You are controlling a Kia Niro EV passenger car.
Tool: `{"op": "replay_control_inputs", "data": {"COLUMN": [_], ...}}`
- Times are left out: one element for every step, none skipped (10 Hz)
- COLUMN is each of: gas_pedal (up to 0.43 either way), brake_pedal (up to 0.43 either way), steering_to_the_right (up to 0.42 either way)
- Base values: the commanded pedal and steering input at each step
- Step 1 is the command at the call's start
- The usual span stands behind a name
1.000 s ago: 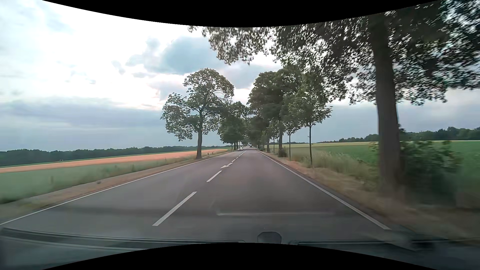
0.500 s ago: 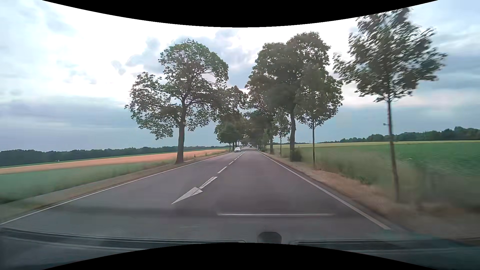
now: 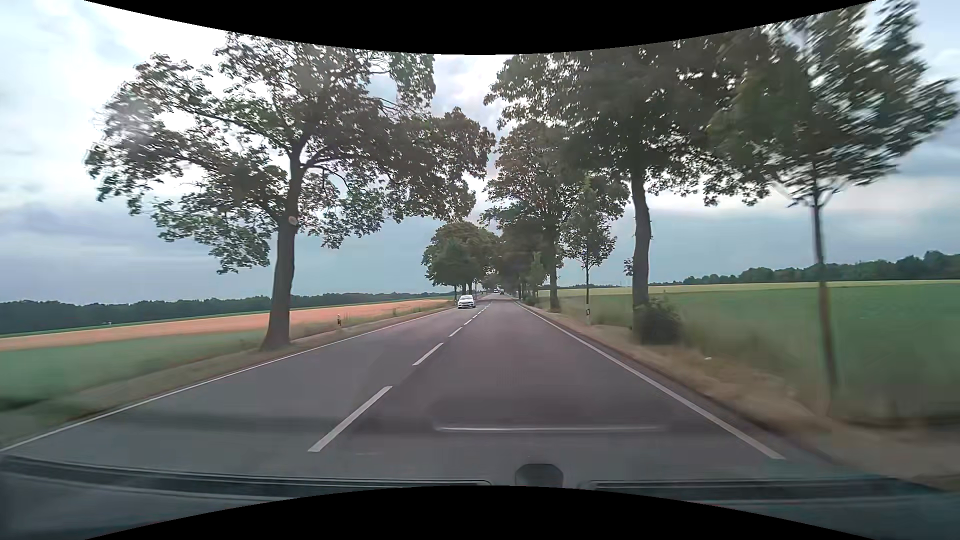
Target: Follow the waypoints while adhering to traffic rules and regulations
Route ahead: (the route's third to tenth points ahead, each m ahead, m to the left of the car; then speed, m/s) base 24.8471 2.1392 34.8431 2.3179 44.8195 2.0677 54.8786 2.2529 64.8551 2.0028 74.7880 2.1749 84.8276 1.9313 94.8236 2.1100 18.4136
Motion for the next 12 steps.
{"op": "replay_control_inputs", "data": {"gas_pedal": [0.157, 0.15, 0.13, 0.13, 0.13, 0.13, 0.13, 0.13, 0.13, 0.138, 0.138, 0.138], "brake_pedal": [0.0, 0.0, 0.0, 0.0, 0.0, 0.0, 0.0, 0.0, 0.0, 0.0, 0.0, 0.0], "steering_to_the_right": [-0.004, -0.004, -0.004, -0.003, -0.003, -0.003, -0.003, -0.003, -0.003, -0.003, -0.003, -0.003]}}
